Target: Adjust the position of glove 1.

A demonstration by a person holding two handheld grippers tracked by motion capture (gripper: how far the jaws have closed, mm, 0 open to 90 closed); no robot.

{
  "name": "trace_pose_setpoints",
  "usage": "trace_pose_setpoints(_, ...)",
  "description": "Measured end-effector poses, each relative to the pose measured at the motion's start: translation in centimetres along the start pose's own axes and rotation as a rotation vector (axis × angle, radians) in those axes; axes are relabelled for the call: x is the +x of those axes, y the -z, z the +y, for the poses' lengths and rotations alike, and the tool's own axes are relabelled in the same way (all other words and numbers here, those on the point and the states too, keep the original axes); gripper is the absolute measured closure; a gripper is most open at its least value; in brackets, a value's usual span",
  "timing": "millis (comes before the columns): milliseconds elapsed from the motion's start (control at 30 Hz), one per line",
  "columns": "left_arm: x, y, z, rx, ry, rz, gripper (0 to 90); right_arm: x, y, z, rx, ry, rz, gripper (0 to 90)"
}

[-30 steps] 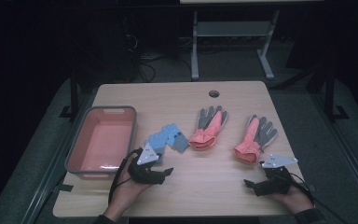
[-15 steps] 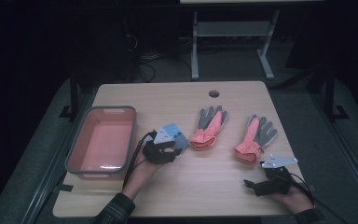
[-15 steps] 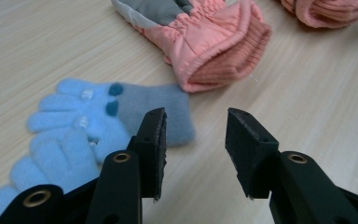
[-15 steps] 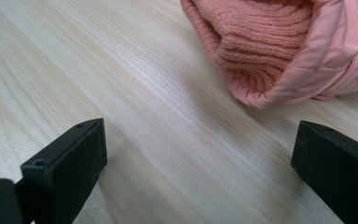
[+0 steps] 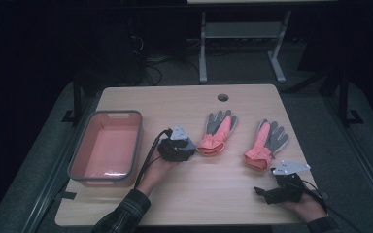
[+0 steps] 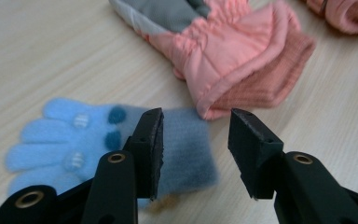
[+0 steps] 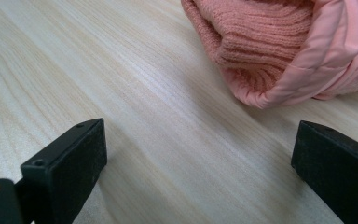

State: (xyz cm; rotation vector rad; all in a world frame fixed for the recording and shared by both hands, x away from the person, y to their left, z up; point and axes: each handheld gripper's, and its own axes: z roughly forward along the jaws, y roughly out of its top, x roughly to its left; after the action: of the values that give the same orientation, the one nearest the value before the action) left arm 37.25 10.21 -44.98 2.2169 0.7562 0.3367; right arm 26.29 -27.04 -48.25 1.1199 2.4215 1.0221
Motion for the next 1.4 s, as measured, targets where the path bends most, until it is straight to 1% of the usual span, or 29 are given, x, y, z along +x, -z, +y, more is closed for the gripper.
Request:
trace_pose_setpoints(67,0.1,-0.2,-0.1,0.009,-0.01,-0.004,52.9,0.0,0.0,0.0,-0.001,0.002,0.0,2.9)
trace_pose_setpoints(100,0.1,-0.2,-0.1,0.011,-0.007,-0.005,52.9,0.0,0.0,0.0,0.0,0.0,0.0,2.9)
trace_pose_setpoints(133,0.1,-0.4,-0.1,0.015,-0.014,-0.001,53.0,0.0,0.0,0.0,0.0,0.0,0.0,2.9)
trace_pose_setpoints(200,0.2,-0.8,-0.3,0.033,-0.016,-0.002,55.0,0.0,0.0,0.0,0.0,0.001,0.0,2.9)
trace_pose_setpoints(233,0.2,-0.8,-0.3,0.033,-0.016,-0.002,56.6,0.0,0.0,0.0,0.0,0.001,0.0,2.9)
trace_pose_setpoints(267,0.2,-1.3,-0.6,0.054,-0.017,0.005,58.5,0.0,0.0,0.0,0.0,0.0,0.0,2.9)
trace_pose_setpoints(300,0.3,-1.3,-0.6,0.054,-0.022,0.009,60.0,0.0,0.0,0.0,0.0,0.001,0.0,2.9)
trace_pose_setpoints(333,0.3,-1.2,-0.5,0.053,-0.03,0.014,63.2,0.0,0.0,0.0,0.0,0.0,0.0,2.9)
trace_pose_setpoints(367,0.4,-1.1,-0.5,0.048,-0.033,0.019,68.6,0.0,0.0,0.0,0.0,0.001,0.0,2.9)
trace_pose_setpoints(400,0.4,-0.9,-0.5,0.043,-0.021,0.006,79.0,0.0,0.0,0.0,0.0,0.0,0.0,2.9)
trace_pose_setpoints(433,0.5,-0.9,-0.5,0.044,-0.023,0.012,84.0,0.0,0.0,0.0,0.0,0.001,0.0,2.9)
trace_pose_setpoints(533,0.6,-0.9,-0.6,0.044,-0.022,0.006,85.8,0.0,0.0,0.0,0.0,0.001,0.001,2.9)
trace_pose_setpoints(600,0.6,-0.5,-0.5,0.044,-0.002,0.002,86.5,0.0,0.0,0.0,-0.001,0.0,0.002,2.9)
trace_pose_setpoints(633,0.6,-0.5,-0.5,0.044,-0.002,0.002,86.5,0.0,0.0,0.0,-0.001,0.0,0.002,2.9)
trace_pose_setpoints(767,0.6,0.9,-0.2,0.003,0.012,-0.012,86.8,0.0,0.0,0.0,0.0,0.001,0.003,3.0)
trace_pose_setpoints(800,0.5,1.2,-0.1,-0.003,0.011,-0.018,86.8,0.0,0.0,0.0,0.0,0.002,0.003,2.9)
trace_pose_setpoints(833,0.5,1.2,-0.1,-0.003,0.011,-0.018,86.8,0.0,0.0,0.0,0.0,0.001,0.003,2.9)
trace_pose_setpoints(867,0.2,2.0,0.0,-0.017,0.004,-0.027,86.8,0.0,0.0,0.0,0.0,0.001,0.003,2.9)
trace_pose_setpoints(900,0.2,2.0,0.0,-0.017,0.004,-0.027,86.8,0.0,0.0,0.0,0.0,0.002,0.003,2.9)
trace_pose_setpoints(933,-0.3,2.8,0.1,-0.025,-0.007,-0.041,86.8,0.0,0.0,0.0,0.0,0.001,0.003,2.9)
trace_pose_setpoints(1033,-0.8,3.5,0.2,-0.029,-0.022,-0.055,86.8,0.0,0.0,0.0,0.0,0.002,0.004,3.0)
trace_pose_setpoints(1067,-1.4,4.2,0.1,-0.034,-0.034,-0.072,86.8,0.0,0.0,0.0,0.0,0.002,0.004,2.9)
trace_pose_setpoints(1100,-1.8,4.4,0.1,-0.036,-0.035,-0.083,86.8,0.0,0.0,0.0,0.001,0.002,0.004,2.9)
trace_pose_setpoints(1233,-3.4,5.0,-0.4,-0.026,-0.07,-0.126,86.8,0.0,0.0,0.0,0.0,0.003,0.004,2.9)
trace_pose_setpoints(1300,-4.2,5.2,-0.7,-0.005,-0.097,-0.148,86.7,0.0,0.0,0.0,0.001,0.005,0.003,2.9)
trace_pose_setpoints(1400,-5.2,5.2,-1.2,0.007,-0.104,-0.18,86.7,0.0,0.0,0.0,0.0,0.003,0.004,2.9)
